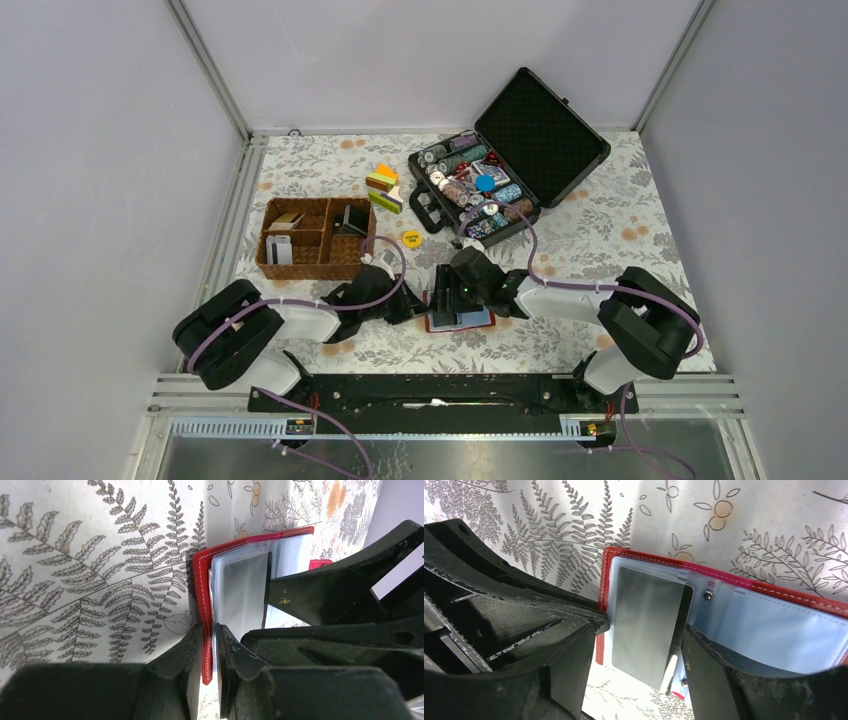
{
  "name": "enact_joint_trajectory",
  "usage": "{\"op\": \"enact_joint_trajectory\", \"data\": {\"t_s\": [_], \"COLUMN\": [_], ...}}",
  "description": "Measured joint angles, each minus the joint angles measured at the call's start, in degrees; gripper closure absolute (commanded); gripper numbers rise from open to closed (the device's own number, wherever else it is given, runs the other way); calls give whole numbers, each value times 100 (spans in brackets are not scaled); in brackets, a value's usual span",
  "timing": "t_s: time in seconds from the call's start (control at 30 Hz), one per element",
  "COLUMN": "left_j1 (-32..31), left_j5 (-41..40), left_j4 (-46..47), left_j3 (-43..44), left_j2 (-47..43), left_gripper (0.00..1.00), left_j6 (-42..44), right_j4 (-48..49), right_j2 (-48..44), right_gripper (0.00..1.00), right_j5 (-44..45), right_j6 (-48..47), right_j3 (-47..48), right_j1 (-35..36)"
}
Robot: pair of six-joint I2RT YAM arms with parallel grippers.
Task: Put the credit cards into the card holder
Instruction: Insert the credit card into the card holder.
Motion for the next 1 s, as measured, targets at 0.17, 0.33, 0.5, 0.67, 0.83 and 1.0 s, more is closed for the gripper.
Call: {"op": "enact_joint_trajectory", "data": {"t_s": [0.17, 0.33, 0.5, 0.67, 0.83, 1.0], "left_j1": [-15, 103, 363, 599, 675, 1034], "left_j5": [-59, -149, -293, -358, -361, -319], "left_j4": [-389, -1040, -1779, -2321, -2702, -3206], "left_j3": [-39, -15, 33, 52, 122, 278], "left_j2": [-382, -918, -1488, -1987, -2159, -2334], "left_gripper": [73, 62, 52, 51, 52, 51], "left_j6": [7, 160, 393, 573, 682, 905], "right_j4": [-133, -577, -876, -907, -841, -796], "right_j2": [-20, -264, -584, -625, -557, -306], "right_gripper": [20, 16, 18, 23, 22, 23], "right_j5": [103, 219, 437, 422, 273, 144], "right_j6": [-72, -186, -282, -284, -264, -254], "right_j3": [96, 107, 125, 125, 122, 122], "right_j1": [114, 160, 166, 166, 168, 170]}}
